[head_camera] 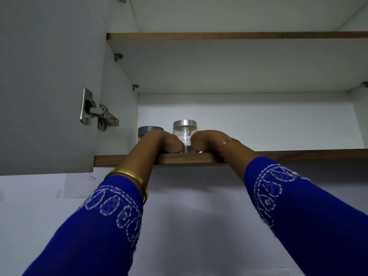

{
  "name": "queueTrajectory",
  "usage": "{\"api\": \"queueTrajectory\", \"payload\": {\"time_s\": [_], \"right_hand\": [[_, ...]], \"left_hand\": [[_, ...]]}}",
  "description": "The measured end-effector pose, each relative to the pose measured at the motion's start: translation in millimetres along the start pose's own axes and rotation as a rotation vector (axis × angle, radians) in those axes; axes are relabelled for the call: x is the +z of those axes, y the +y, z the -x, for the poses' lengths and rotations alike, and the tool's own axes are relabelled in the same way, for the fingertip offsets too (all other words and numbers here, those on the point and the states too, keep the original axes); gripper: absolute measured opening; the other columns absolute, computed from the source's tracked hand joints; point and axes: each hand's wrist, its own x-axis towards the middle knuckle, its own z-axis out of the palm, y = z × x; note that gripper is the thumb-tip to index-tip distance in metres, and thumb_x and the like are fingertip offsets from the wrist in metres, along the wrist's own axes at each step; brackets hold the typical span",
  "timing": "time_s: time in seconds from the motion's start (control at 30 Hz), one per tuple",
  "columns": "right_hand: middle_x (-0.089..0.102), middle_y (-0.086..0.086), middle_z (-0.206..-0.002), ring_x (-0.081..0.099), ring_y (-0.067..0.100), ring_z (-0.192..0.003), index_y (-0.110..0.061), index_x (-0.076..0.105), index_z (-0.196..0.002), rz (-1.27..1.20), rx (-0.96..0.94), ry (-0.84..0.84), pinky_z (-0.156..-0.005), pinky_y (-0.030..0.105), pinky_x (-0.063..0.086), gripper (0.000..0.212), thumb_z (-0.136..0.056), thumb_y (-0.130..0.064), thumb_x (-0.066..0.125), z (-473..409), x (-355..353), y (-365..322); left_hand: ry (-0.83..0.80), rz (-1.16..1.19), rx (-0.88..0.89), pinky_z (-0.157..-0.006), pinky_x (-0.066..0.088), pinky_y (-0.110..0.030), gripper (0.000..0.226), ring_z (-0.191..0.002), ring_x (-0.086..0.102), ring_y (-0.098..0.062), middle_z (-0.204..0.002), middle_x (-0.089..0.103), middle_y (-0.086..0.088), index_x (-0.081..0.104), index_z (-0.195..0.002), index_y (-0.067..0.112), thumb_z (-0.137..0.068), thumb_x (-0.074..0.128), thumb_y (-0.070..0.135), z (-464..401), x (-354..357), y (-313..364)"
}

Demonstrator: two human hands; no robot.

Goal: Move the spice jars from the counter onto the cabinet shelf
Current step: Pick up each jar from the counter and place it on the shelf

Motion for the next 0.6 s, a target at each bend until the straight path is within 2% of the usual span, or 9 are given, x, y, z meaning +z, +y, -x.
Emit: {"api": "queueTrajectory", "payload": {"time_s": [0.07, 0.13, 0.2, 0.27, 0.33, 0.4, 0.53, 0.6], "right_hand": [[0.051, 0.017, -0.134, 0.044, 0.02, -0.096, 0.001, 0.048, -0.129, 0.017, 0.025, -0.025, -0.083, 0.027, 0.036, 0.035, -0.096, -0.008, 0.041, -9.2, 0.6, -1.7], [0.051, 0.017, -0.135, 0.053, 0.025, -0.105, 0.002, 0.047, -0.13, -0.004, 0.076, -0.103, -0.096, 0.032, 0.044, 0.038, -0.094, -0.008, 0.044, -26.7, -2.6, -0.9], [0.051, 0.02, -0.135, 0.053, 0.033, -0.12, 0.002, 0.048, -0.131, -0.027, 0.14, -0.177, -0.108, 0.043, 0.04, 0.041, -0.092, -0.011, 0.047, -42.0, -7.7, -0.6], [0.049, 0.023, -0.136, 0.05, 0.038, -0.125, 0.004, 0.046, -0.132, 0.008, 0.175, -0.193, -0.109, 0.047, 0.039, 0.042, -0.093, -0.013, 0.047, -61.1, -8.8, 2.9], [0.047, 0.024, -0.138, 0.049, 0.038, -0.126, 0.005, 0.043, -0.134, 0.025, 0.198, -0.186, -0.109, 0.047, 0.038, 0.043, -0.094, -0.012, 0.045, -65.4, -6.4, 1.7], [0.048, 0.024, -0.136, 0.049, 0.037, -0.126, 0.005, 0.042, -0.134, 0.041, 0.187, -0.18, -0.109, 0.047, 0.039, 0.042, -0.095, -0.011, 0.043, -66.8, -2.5, 1.4], [0.051, 0.019, -0.131, 0.052, 0.036, -0.123, 0.001, 0.044, -0.131, -0.028, 0.176, -0.163, -0.107, 0.045, 0.041, 0.041, -0.092, -0.012, 0.044, -49.3, -2.6, -0.5], [0.051, 0.017, -0.133, 0.05, 0.034, -0.125, -0.001, 0.047, -0.131, -0.066, 0.197, -0.178, -0.109, 0.044, 0.039, 0.043, -0.091, -0.018, 0.046, -43.8, -0.7, 3.2]], "left_hand": [[-0.03, 0.081, -0.036, -0.086, 0.037, -0.03, 0.041, -0.106, 0.047, -0.02, -0.143, 0.043, -0.012, 0.042, -0.137, 0.013, -0.096, 0.036, 0.017, -6.7, -0.9, -4.5], [-0.058, 0.186, -0.09, -0.088, 0.041, -0.032, 0.036, -0.108, 0.052, -0.023, -0.138, 0.049, -0.011, 0.048, -0.129, 0.01, -0.095, 0.041, 0.022, -11.1, -1.0, -8.1], [-0.062, 0.228, -0.104, -0.088, 0.041, -0.032, 0.026, -0.106, 0.053, -0.025, -0.127, 0.054, -0.012, 0.05, -0.117, 0.01, -0.096, 0.041, 0.024, -14.3, -1.0, -10.4], [-0.038, 0.267, -0.099, -0.09, 0.042, -0.033, 0.025, -0.108, 0.054, -0.025, -0.126, 0.054, -0.013, 0.049, -0.116, 0.01, -0.096, 0.041, 0.023, -16.0, 0.2, -12.1], [-0.014, 0.274, -0.084, -0.1, 0.041, -0.035, 0.035, -0.115, 0.053, -0.024, -0.135, 0.05, -0.013, 0.047, -0.128, 0.009, -0.097, 0.039, 0.021, -16.9, 1.9, -13.5], [0.012, 0.252, -0.083, -0.103, 0.04, -0.035, 0.039, -0.116, 0.053, -0.023, -0.138, 0.049, -0.011, 0.045, -0.133, 0.008, -0.097, 0.036, 0.02, -15.8, 4.8, -13.7], [0.136, 0.21, -0.079, -0.103, 0.04, -0.038, 0.04, -0.123, 0.051, -0.029, -0.138, 0.05, -0.013, 0.051, -0.131, 0.006, -0.094, 0.042, 0.02, -15.4, 10.7, -11.2], [0.187, 0.192, -0.076, -0.101, 0.041, -0.035, 0.035, -0.114, 0.055, -0.028, -0.127, 0.057, -0.01, 0.055, -0.123, 0.004, -0.092, 0.047, 0.019, -10.6, 12.0, -8.4]]}}
